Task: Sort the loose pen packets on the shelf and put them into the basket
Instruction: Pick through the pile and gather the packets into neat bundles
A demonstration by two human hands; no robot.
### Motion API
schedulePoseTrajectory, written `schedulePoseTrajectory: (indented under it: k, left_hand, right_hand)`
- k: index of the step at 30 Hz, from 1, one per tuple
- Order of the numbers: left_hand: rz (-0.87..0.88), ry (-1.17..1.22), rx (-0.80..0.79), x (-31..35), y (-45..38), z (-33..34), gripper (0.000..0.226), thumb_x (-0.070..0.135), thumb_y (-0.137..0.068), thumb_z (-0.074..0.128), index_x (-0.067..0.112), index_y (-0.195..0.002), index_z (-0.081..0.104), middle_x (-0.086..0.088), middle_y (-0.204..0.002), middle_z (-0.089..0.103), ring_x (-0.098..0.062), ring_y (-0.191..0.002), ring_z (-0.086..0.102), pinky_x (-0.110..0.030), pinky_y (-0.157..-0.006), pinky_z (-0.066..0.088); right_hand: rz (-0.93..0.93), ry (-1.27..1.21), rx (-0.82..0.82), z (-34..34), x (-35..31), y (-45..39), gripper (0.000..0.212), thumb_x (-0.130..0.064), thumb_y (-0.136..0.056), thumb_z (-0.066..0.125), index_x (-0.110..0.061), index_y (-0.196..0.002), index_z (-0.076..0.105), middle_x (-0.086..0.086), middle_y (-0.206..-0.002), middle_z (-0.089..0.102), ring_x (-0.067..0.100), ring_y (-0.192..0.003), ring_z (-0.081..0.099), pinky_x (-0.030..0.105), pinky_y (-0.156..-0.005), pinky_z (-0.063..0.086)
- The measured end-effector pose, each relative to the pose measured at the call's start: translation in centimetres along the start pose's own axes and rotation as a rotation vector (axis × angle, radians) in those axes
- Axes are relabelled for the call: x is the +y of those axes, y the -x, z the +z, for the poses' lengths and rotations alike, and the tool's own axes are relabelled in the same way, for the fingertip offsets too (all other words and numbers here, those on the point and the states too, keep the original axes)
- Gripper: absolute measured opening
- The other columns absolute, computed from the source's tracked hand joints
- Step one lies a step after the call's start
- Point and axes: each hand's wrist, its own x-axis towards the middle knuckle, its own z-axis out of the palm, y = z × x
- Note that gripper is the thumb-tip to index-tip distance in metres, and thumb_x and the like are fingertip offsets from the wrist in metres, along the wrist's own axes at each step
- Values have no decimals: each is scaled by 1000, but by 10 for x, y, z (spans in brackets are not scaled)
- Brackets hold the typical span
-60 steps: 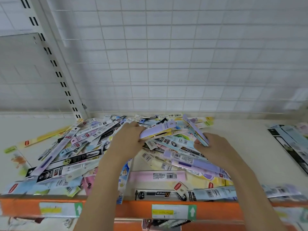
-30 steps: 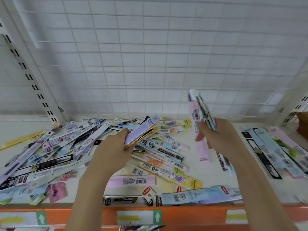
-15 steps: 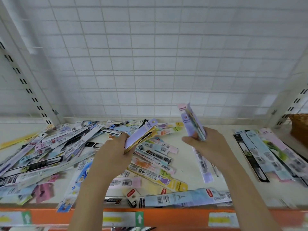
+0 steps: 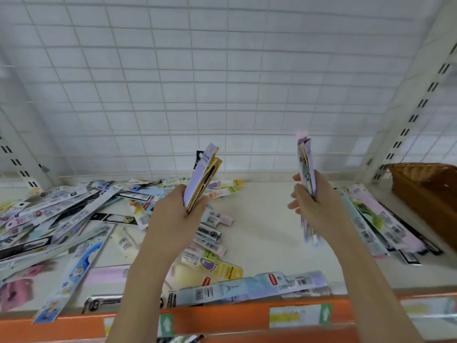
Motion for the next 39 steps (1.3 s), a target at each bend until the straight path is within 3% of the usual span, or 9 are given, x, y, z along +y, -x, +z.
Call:
schedulePoseTrajectory:
  k: [3, 7, 14, 18, 22, 27, 29, 32, 39]
  left_hand:
    - [-74, 147, 10, 10, 3, 10, 25, 32, -90, 56, 10, -78, 52, -21, -67, 54, -35, -63, 55, -32, -57, 42]
    - [-126, 272, -7, 22, 7, 29, 18, 33, -89, 59, 31, -73, 51, -2, -60, 52, -23, -56, 55, -31, -55, 44]
    - [-221, 323, -60, 38, 13, 60, 30, 30, -88, 61, 1, -88, 54, -4, -60, 52, -12, -46, 54, -13, -40, 40]
    - [-322, 418, -123, 46, 8, 73, 28, 30, -86, 63, 5, -94, 53, -11, -68, 54, -16, -49, 55, -25, -52, 47]
    - [-402, 510, -196, 53, -1, 89, 18, 21, -86, 65, 7, -88, 53, -7, -69, 53, -17, -52, 58, -30, -61, 49]
    - [-501, 511, -364, 68, -23, 129, 17, 15, -79, 68, 8, -73, 54, -12, -61, 56, -24, -51, 62, -44, -71, 56]
    - [-502, 452, -433, 79, -29, 150, 22, 21, -67, 70, 9, -71, 51, -17, -68, 57, -29, -64, 61, -49, -76, 55]
    - [-427, 285, -459, 97, -31, 177, 23, 25, -76, 67, 8, -81, 52, -5, -67, 51, -23, -65, 55, -25, -55, 45]
    - [-398, 251, -508, 133, -36, 209, 54, 27, -82, 61, 0, -124, 42, -10, -108, 58, -25, -87, 58, -21, -46, 34]
  right_hand:
    - [75, -19, -2, -19, 12, -10, 22, -24, -95, 51, -11, -111, 41, 15, -78, 61, 12, -51, 61, 35, -54, 48]
    - [234, 53, -62, -40, 38, -29, 31, -23, -87, 63, -15, -102, 37, 7, -76, 53, 16, -53, 55, 26, -47, 37]
    - [324, 386, -58, -48, 83, -51, 24, -8, -85, 56, -10, -79, 33, 1, -59, 31, 14, -45, 29, 13, -22, 19]
    - [333, 605, -60, -34, 97, -56, 46, -28, -81, 67, -3, -111, 43, 9, -88, 48, 23, -75, 53, 25, -51, 37]
    - [308, 705, -27, -28, 102, -57, 84, -39, -79, 70, 4, -136, 27, 24, -130, 42, 35, -121, 43, 37, -92, 40]
    - [251, 541, 16, -36, 105, -57, 45, -27, -89, 53, 0, -125, 45, 19, -122, 51, 34, -115, 47, 38, -88, 42]
    - [200, 516, 49, -44, 109, -54, 20, -20, -92, 48, -5, -102, 57, 13, -96, 58, 32, -92, 56, 33, -69, 46]
    - [143, 516, 61, -55, 120, -49, 38, -9, -91, 44, -16, -55, 36, 1, -54, 38, 20, -50, 39, 26, -44, 22]
    - [62, 528, 105, -69, 139, -41, 20, -11, -91, 46, -9, -75, 58, 10, -76, 58, 32, -74, 58, 31, -55, 39]
